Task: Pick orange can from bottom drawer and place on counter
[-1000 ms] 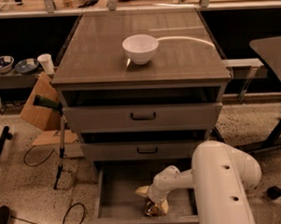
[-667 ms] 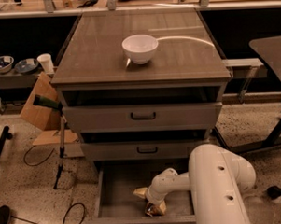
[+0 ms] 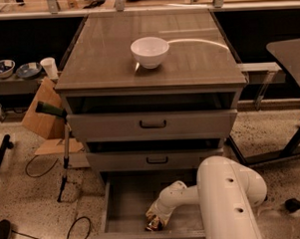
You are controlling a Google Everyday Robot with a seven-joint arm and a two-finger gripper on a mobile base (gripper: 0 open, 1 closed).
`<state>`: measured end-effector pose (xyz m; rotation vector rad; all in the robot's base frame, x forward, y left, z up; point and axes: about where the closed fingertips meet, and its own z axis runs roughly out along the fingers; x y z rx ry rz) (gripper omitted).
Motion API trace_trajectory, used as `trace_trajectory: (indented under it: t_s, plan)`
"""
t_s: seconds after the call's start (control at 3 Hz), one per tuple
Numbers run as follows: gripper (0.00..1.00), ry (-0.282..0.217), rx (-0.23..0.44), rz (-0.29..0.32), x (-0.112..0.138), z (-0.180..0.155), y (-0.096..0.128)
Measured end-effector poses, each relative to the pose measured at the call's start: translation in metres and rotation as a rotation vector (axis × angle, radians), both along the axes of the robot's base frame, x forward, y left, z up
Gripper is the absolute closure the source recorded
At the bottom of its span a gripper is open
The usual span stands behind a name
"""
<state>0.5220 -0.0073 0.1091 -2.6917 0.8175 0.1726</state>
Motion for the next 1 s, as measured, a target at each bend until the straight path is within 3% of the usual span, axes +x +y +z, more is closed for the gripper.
trace_trajectory:
  t_s: [0.33,0.67,1.0]
  plan:
    - [0.72,-0.013,-0.017,-0.038,0.001,0.011,-0.014]
    - [0.95,-0.051,-0.048,-0.095,0.003,0.047,-0.042]
    - [1.0,-0.062,-0.065,-0.142,-0.007,0.092,-0.064]
